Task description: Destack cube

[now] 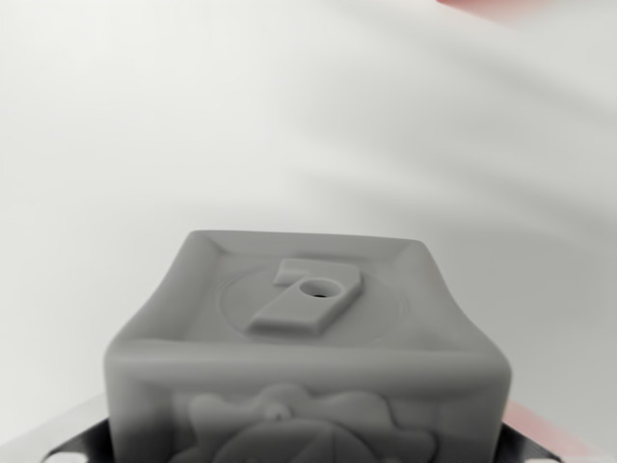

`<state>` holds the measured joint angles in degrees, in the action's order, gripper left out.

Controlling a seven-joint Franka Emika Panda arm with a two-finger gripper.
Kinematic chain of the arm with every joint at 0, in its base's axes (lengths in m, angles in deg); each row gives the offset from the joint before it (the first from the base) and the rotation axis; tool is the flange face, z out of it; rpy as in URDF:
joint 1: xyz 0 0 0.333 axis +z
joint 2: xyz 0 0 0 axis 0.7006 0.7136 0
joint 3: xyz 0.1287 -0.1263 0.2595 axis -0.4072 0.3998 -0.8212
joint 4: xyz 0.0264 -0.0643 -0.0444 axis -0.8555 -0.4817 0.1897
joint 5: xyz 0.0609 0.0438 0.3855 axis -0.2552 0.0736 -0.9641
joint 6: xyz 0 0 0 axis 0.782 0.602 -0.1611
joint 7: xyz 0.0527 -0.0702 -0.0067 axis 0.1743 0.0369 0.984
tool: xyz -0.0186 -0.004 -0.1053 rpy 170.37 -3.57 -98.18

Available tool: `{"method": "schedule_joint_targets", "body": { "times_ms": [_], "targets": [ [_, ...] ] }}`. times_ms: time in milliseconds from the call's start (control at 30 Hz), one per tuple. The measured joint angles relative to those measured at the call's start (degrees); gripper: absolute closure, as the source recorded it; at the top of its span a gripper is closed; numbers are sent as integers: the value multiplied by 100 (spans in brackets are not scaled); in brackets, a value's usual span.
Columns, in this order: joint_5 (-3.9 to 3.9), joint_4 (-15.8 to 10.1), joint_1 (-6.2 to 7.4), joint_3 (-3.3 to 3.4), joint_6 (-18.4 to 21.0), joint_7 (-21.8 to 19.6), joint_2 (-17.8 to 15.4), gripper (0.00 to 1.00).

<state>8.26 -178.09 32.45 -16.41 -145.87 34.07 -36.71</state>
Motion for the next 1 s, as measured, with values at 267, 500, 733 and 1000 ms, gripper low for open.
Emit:
{"method": "schedule_joint_targets", "body": {
  "times_ms": [267,500,733,1000],
  "targets": [
    [-29,3,0,1,-482,14,531,100],
    [-86,30,0,-3,-835,56,900,100],
    [-151,65,0,-26,-1127,93,1230,100],
    [-213,135,-24,-68,-1425,144,1603,100]
  ]
}}
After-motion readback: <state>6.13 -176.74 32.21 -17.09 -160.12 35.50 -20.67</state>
